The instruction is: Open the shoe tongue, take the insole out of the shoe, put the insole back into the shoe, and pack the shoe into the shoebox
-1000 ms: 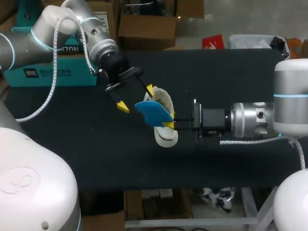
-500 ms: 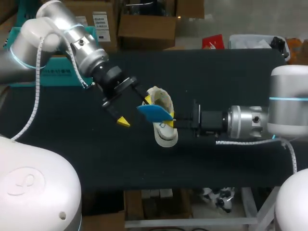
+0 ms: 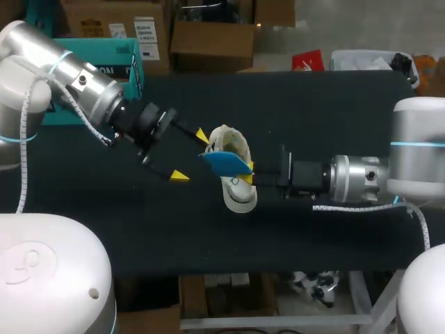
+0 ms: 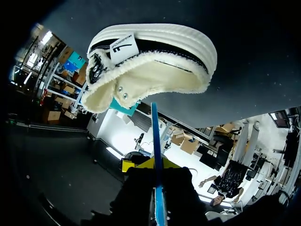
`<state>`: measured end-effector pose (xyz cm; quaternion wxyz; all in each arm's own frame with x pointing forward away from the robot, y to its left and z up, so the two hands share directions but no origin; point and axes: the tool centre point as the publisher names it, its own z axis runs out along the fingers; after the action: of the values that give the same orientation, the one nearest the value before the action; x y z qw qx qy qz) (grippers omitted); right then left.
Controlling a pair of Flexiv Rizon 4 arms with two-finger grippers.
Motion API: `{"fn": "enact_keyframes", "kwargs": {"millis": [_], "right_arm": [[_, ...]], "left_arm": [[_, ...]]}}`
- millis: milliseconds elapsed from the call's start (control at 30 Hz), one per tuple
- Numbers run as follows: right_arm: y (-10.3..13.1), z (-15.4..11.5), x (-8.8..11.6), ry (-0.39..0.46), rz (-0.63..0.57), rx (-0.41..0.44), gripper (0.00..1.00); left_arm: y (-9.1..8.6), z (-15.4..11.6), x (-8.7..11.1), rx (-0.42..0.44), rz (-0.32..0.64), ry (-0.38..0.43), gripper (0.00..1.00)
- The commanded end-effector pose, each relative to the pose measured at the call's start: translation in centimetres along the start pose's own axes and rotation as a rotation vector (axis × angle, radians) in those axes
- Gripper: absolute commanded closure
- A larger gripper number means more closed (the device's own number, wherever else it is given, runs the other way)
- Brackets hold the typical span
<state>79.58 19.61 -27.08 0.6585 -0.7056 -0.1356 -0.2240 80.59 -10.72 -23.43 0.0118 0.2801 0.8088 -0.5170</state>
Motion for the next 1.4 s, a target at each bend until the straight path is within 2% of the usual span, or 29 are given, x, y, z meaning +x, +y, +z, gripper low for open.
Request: {"fn": "enact_keyframes", "kwargs": {"millis": [33,167,367,500,600,867,1100,1333,1400], "right_arm": [[-0.1,-0.1,0.0,0.001,0.000,-0.001,1.00],[-0.1,-0.1,0.0,0.001,0.000,-0.001,1.00],[1.4,0.4,0.1,0.020,-0.015,-0.012,1.00],[2.2,0.3,0.3,0.064,-0.033,-0.019,1.00],[2.7,0.4,0.6,0.065,-0.036,-0.016,1.00],[3.7,-0.3,1.3,0.061,-0.040,-0.008,1.00],[4.8,-0.8,1.9,0.031,-0.031,0.006,1.00],[5.6,-0.7,1.9,0.014,-0.031,0.004,1.00],[5.9,-0.5,1.8,0.012,-0.030,0.004,1.00]], "left_arm": [[0.0,0.1,0.4,0.002,0.001,-0.452,0.00],[0.0,0.1,0.4,0.002,0.001,-0.452,0.00],[1.9,3.3,0.2,-0.057,-0.007,-0.531,0.00],[2.0,4.1,0.0,-0.067,0.001,-0.566,0.00],[2.1,4.5,-0.1,-0.068,0.006,-0.572,0.00],[3.1,4.5,-0.5,-0.075,-0.014,-0.566,0.00],[4.7,4.7,-1.5,-0.095,-0.035,-0.562,0.00],[5.5,5.4,-2.5,-0.090,-0.043,-0.542,0.00],[5.5,5.7,-2.9,-0.088,-0.044,-0.534,0.05]]}}
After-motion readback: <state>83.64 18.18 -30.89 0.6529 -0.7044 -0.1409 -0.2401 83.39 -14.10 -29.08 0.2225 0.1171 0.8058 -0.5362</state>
